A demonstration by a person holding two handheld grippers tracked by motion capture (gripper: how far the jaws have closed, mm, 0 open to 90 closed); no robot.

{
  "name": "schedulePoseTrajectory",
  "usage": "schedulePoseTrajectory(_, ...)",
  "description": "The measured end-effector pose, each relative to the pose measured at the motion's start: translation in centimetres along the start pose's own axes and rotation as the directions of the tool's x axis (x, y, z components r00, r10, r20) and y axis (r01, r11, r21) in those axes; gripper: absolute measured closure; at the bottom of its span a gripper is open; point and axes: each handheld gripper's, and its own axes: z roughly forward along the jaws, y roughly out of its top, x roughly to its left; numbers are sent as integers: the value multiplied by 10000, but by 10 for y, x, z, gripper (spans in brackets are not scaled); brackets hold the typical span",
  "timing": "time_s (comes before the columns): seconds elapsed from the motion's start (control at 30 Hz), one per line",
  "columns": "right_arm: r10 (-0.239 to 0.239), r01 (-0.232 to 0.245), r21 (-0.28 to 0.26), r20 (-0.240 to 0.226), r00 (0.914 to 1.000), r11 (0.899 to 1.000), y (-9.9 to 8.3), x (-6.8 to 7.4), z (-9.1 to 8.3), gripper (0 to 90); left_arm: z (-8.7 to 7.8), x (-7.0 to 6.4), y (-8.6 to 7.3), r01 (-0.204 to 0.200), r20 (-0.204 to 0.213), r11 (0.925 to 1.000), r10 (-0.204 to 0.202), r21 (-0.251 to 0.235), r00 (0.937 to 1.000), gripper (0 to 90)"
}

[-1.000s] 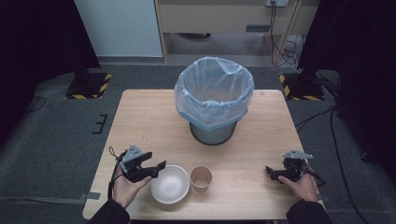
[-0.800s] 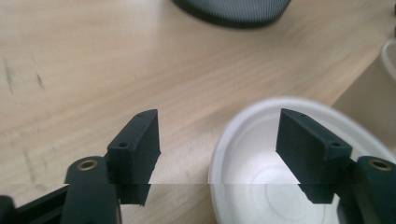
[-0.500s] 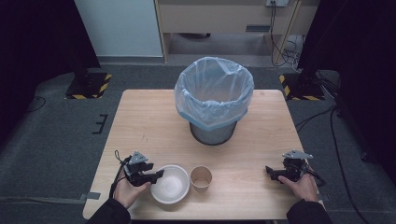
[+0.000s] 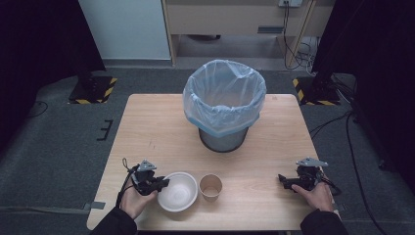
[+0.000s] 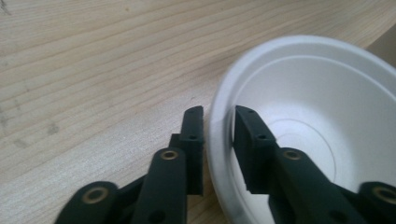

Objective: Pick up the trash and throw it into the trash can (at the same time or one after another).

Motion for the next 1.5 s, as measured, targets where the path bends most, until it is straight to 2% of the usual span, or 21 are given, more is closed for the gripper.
schedulePoseTrajectory(0.33, -1, 1, 1, -1, 10000, 10000, 0, 0, 0, 8, -7, -3, 4, 225, 311, 9994, -216, -267, 9993, 813)
schedulePoseTrajectory(0.57, -4, 4, 1, 0, 10000, 10000, 0, 0, 0, 8, -17, -7, 9, 187, 495, 9965, -147, -819, 9987, 826)
schedulePoseTrajectory(0.63, -3, 3, -1, -2, 10000, 10000, 0, 0, 0, 8, -23, -8, 12, 201, 544, 9934, -140, -1127, 9984, 830)
schedulePoseTrajectory(0.7, -5, 5, -1, -1, 10000, 10000, 0, 0, 0, 8, -25, -8, 13, 214, 552, 9921, -147, -1239, 9984, 832)
schedulePoseTrajectory(0.77, 7, -7, 8, -7, 10000, 10000, 0, 0, 0, 8, -33, -7, 15, 239, 501, 9871, -161, -1586, 9986, 836)
schedulePoseTrajectory(0.87, -2, 2, 0, -2, 10000, 10000, 0, 0, 0, 8, -38, -6, 16, 182, 366, 9836, -119, -1794, 9993, 836)
schedulePoseTrajectory(0.93, 0, 0, 0, -3, 10000, 10000, 0, 0, 0, 8, -43, -5, 18, 176, 245, 9789, -129, -2036, 9996, 836)
schedulePoseTrajectory(0.97, 7, -7, 3, -5, 10000, 10000, 0, 0, 0, 8, -48, -2, 20, 156, 93, 9724, -138, -2327, 9999, 837)
schedulePoseTrajectory(1.0, -1, 1, 1, -1, 10000, 10000, 0, 0, 0, 8, -48, -2, 20, 156, 93, 9724, -138, -2327, 9999, 836)
schedulePoseTrajectory(1.03, 2, -2, 0, -3, 10000, 10000, 0, 0, 0, 8, -51, -1, 21, 135, 1, 9693, -139, -2454, 9999, 836)
schedulePoseTrajectory(1.13, 9, -9, 8, -6, 10000, 10000, 0, 0, 0, 8, -60, 3, 23, 152, -199, 9582, -218, -2858, 9996, 836)
schedulePoseTrajectory(1.17, 3, -3, 1, -3, 10000, 10000, 0, 0, 0, 8, -65, 5, 24, 122, -341, 9515, -238, -3073, 9991, 836)
schedulePoseTrajectory(1.2, 3, -3, 1, -3, 10000, 10000, 0, 0, 0, 8, -65, 5, 24, 122, -341, 9515, -238, -3073, 9991, 836)
schedulePoseTrajectory(1.23, 2, -2, 1, -3, 10000, 10000, 0, 0, 0, 8, -70, 7, 26, 118, -418, 9430, -272, -3326, 9988, 836)
schedulePoseTrajectory(1.27, 2, -2, 1, -3, 10000, 10000, 0, 0, 0, 8, -70, 7, 26, 118, -418, 9430, -272, -3326, 9988, 837)
schedulePoseTrajectory(1.47, 0, 0, -1, -3, 10000, 10000, 0, 0, 0, 8, -86, 10, 32, 61, -690, 9100, -381, -4146, 9969, 836)
schedulePoseTrajectory(1.5, 2, -2, 0, -3, 10000, 10000, 0, 0, 0, 8, -92, 11, 34, 32, -779, 8985, -416, -4390, 9961, 836)
